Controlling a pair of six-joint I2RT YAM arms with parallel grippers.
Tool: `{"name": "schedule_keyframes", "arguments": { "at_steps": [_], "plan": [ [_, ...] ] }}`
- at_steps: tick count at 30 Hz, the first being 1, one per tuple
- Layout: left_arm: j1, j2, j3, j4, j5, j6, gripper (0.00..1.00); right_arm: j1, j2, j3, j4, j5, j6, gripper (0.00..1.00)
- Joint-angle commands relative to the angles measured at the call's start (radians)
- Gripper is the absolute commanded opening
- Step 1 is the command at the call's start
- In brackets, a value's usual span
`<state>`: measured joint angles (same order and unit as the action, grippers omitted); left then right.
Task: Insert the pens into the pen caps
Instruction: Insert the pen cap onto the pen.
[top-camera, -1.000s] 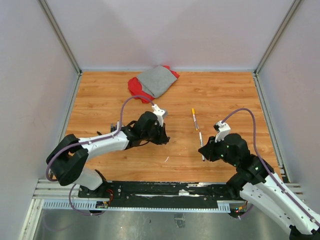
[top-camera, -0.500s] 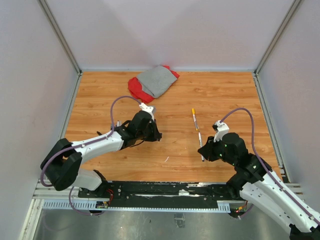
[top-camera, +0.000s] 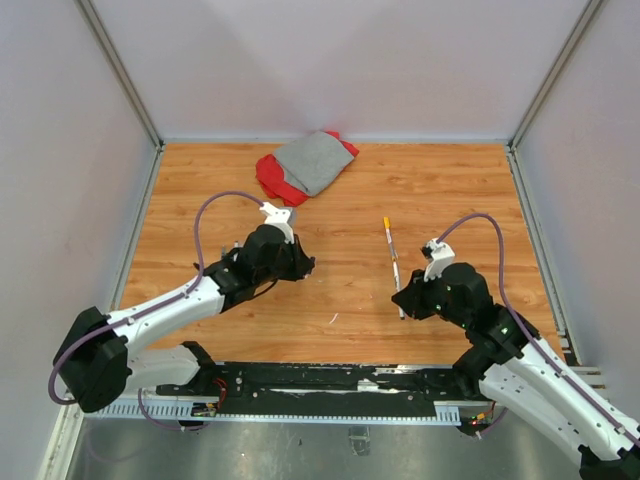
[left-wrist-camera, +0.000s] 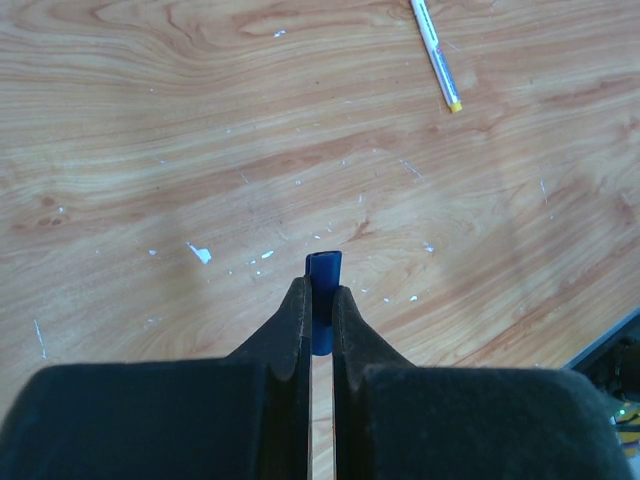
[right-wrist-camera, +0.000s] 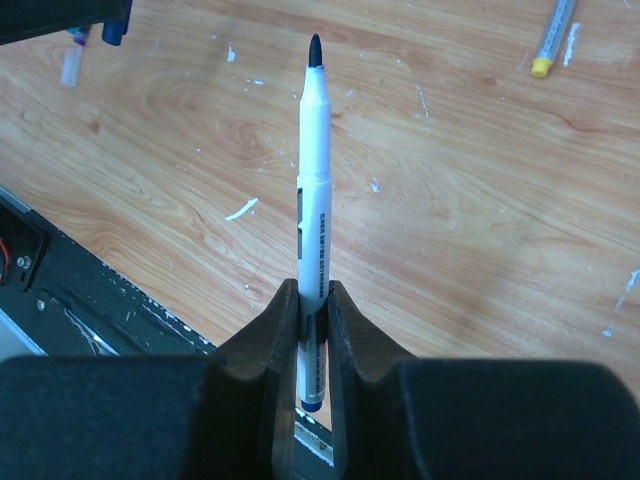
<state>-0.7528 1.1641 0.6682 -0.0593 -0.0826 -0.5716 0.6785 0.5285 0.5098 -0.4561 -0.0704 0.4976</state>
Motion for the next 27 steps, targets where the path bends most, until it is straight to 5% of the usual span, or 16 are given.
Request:
{"name": "schedule_keyframes", "arguments": {
  "at_steps": [1, 9, 17, 27],
  "plan": [
    [0.007, -0.034, 0.0, 0.005, -0.025, 0.022, 0.01, -0.015, -0.028, -0.032, 0.087, -0.021, -0.003, 0.01],
    [0.002, -0.097, -0.02, 0.047, -0.003, -0.03, 0.0, -0.016, -0.104, -0.069, 0.134, 0.01, 0.001, 0.01],
    [-0.005, -0.141, -0.045, 0.16, 0.035, -0.125, 0.01, -0.012, 0.105, 0.048, 0.031, -0.185, -0.171, 0.01],
    [-0.011, -0.251, -0.194, 0.446, 0.076, -0.259, 0.01, 0.117, 0.152, -0.069, 0.417, -0.212, 0.07, 0.0]
  ]
}}
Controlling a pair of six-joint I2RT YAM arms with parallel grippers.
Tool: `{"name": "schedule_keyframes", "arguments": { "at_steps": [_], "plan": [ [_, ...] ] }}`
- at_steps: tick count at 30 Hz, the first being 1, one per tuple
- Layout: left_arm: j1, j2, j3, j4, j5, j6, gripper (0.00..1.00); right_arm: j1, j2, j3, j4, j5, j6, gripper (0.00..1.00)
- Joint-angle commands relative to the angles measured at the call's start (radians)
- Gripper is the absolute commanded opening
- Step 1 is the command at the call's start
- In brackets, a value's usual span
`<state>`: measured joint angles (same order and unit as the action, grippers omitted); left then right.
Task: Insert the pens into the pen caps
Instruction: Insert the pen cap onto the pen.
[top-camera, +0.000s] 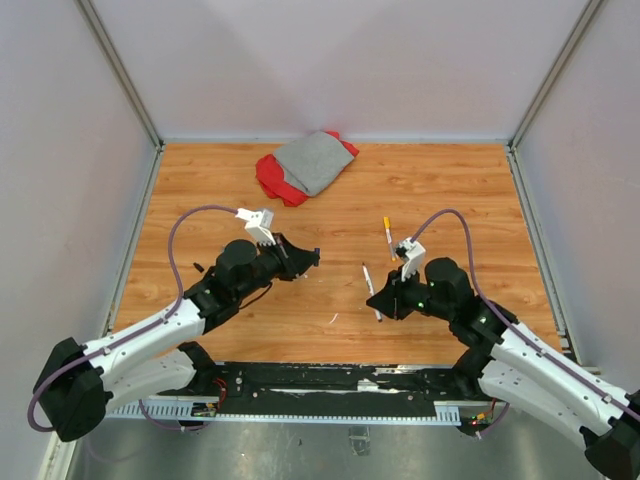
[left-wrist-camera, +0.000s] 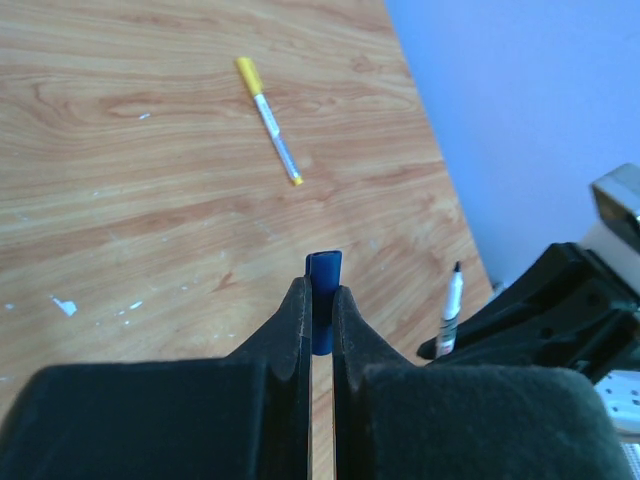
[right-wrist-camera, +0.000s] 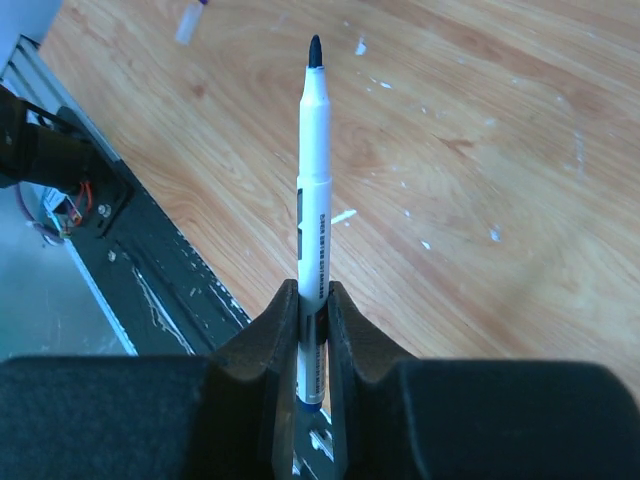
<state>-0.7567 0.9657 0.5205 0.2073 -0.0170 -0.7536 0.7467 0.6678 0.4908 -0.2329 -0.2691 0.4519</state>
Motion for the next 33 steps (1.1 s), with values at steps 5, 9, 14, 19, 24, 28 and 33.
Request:
{"name": "schedule_keyframes", "arguments": {
  "at_steps": [5, 9, 14, 19, 24, 28, 33],
  "plan": [
    [-0.01, -0.097, -0.158, 0.37, 0.007, -0.173, 0.01, 0.12, 0.038, -0.091, 0.31, 0.039, 0.182, 0.0],
    [-0.015, -0.107, -0.208, 0.459, 0.006, -0.212, 0.0, 0.166, 0.046, -0.108, 0.361, 0.081, 0.197, 0.01],
    [-0.023, -0.096, -0.267, 0.603, 0.014, -0.255, 0.0, 0.244, 0.079, -0.135, 0.452, 0.15, 0.212, 0.01],
    [-0.025, -0.084, -0.278, 0.641, 0.026, -0.267, 0.0, 0.307, 0.109, -0.144, 0.501, 0.227, 0.247, 0.01],
    [-0.026, -0.086, -0.277, 0.646, 0.031, -0.265, 0.01, 0.324, 0.15, -0.141, 0.516, 0.217, 0.222, 0.01],
    [-0.026, -0.091, -0.277, 0.648, 0.035, -0.265, 0.01, 0.328, 0.155, -0.155, 0.564, 0.199, 0.186, 0.0],
    [-0.026, -0.092, -0.276, 0.655, 0.042, -0.264, 0.01, 0.329, 0.158, -0.143, 0.56, 0.195, 0.183, 0.0]
  ]
}}
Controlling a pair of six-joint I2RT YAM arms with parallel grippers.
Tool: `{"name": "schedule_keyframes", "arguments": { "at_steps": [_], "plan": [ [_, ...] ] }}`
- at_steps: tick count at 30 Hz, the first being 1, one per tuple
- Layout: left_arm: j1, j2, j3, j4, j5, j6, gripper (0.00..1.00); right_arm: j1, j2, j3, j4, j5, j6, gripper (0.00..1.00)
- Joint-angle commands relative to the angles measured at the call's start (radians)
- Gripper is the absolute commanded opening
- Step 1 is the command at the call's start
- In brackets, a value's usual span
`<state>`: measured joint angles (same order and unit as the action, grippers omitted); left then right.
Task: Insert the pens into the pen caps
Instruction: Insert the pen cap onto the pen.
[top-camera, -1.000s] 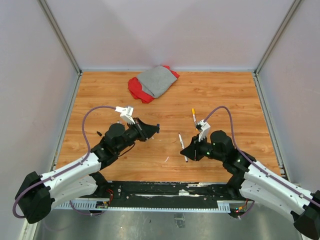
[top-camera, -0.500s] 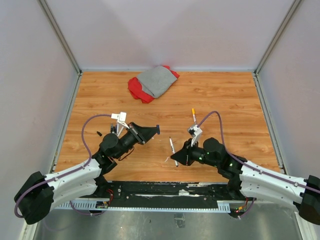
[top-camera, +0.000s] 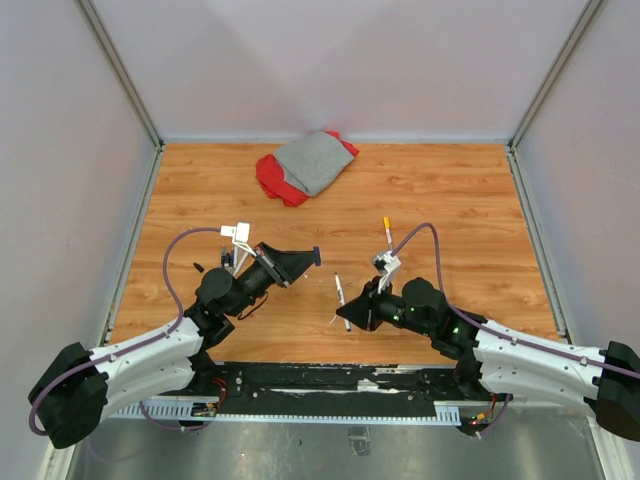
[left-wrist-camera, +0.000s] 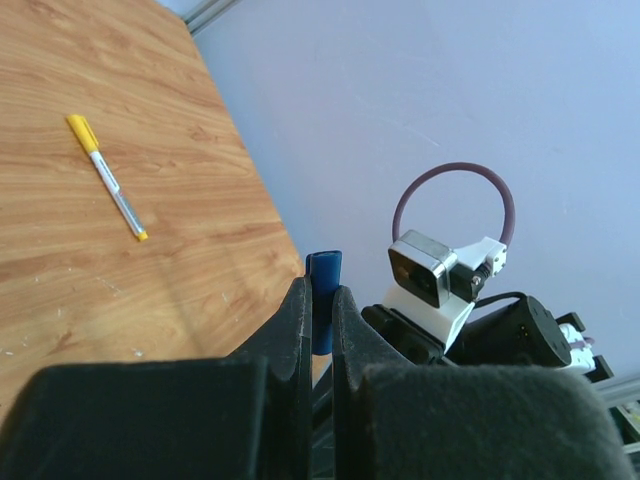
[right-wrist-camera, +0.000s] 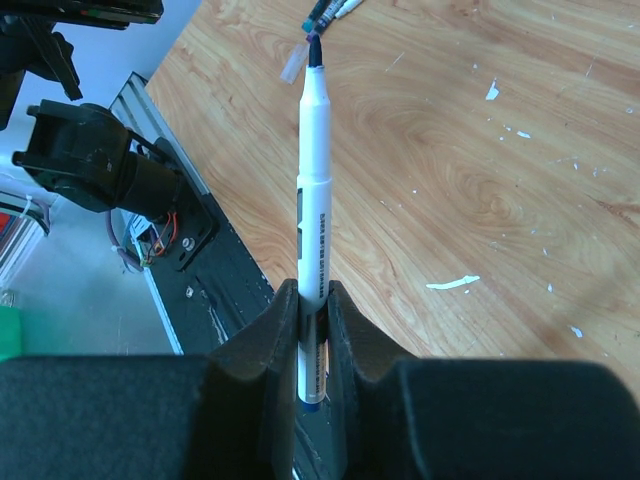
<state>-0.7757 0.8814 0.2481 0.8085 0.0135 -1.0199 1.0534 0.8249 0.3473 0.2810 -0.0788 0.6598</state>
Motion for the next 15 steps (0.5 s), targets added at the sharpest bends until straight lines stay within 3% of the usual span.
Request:
{"name": "schedule_keyframes", "arguments": {
  "at_steps": [1, 9, 15],
  "plan": [
    [-0.007, -0.006, -0.002, 0.056, 0.015, 0.004, 0.0, 0.022, 0.008, 0.006, 0.047, -0.005, -0.029, 0.0],
    [-0.008, 0.007, -0.01, 0.078, 0.018, 0.001, 0.01, 0.025, 0.068, 0.046, 0.127, -0.138, -0.067, 0.0],
    [-0.008, 0.007, -0.01, 0.076, 0.023, 0.005, 0.0, 0.026, 0.068, 0.049, 0.148, -0.129, -0.065, 0.01]
  ]
}}
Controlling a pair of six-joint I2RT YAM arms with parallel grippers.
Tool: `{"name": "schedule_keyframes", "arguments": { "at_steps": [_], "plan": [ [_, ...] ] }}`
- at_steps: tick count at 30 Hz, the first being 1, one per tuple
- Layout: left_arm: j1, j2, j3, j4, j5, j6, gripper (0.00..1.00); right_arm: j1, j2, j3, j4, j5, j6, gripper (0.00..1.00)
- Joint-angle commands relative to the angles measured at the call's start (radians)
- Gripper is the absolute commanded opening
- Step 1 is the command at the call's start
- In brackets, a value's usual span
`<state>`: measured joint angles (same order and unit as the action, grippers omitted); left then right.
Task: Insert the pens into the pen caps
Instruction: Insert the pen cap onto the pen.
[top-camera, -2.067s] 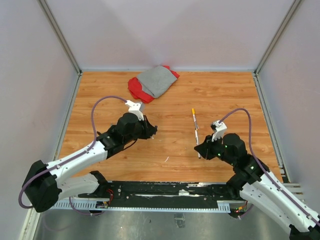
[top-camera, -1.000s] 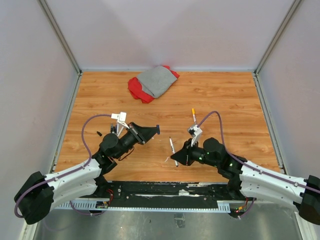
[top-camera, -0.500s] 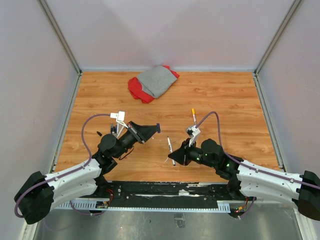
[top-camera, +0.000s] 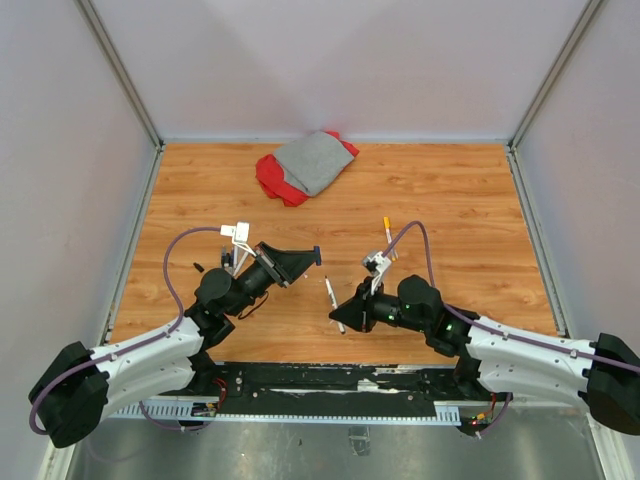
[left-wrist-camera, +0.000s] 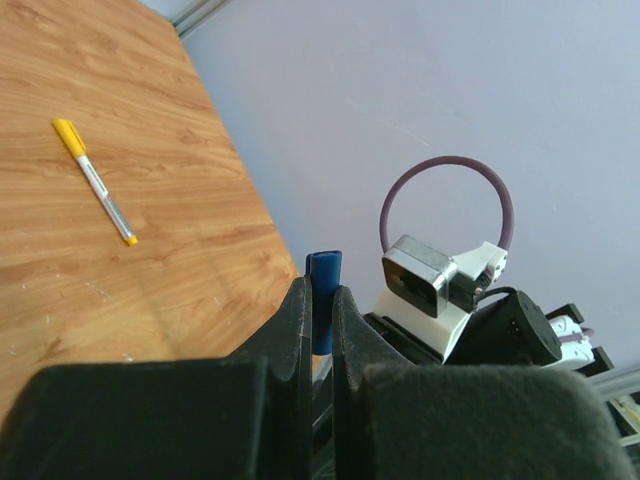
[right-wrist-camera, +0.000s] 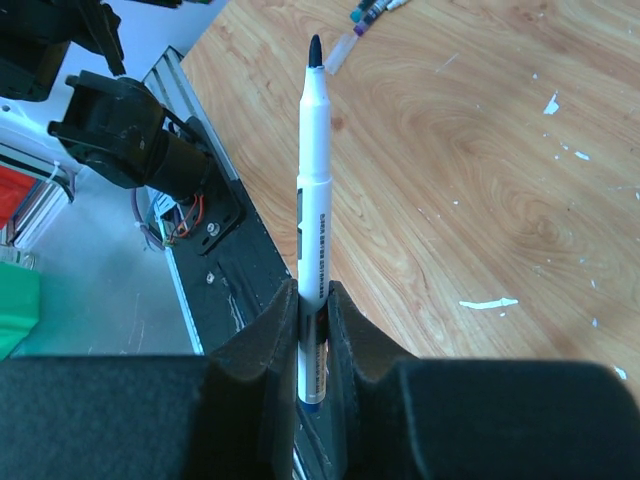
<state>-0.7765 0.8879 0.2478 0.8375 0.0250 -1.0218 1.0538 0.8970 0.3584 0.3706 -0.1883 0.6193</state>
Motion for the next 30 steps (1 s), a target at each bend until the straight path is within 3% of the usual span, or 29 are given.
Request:
{"name": "schedule_keyframes", "arguments": {
  "at_steps": [1, 30],
  "plan": [
    [-0.007, 0.002, -0.011, 0.047, 0.014, 0.008, 0.0, 0.026, -0.003, 0.041, 0.061, -0.014, -0.022, 0.0],
    [-0.016, 0.047, -0.028, 0.111, 0.046, 0.002, 0.01, 0.026, 0.042, 0.075, 0.076, 0.037, 0.015, 0.01]
  ]
}}
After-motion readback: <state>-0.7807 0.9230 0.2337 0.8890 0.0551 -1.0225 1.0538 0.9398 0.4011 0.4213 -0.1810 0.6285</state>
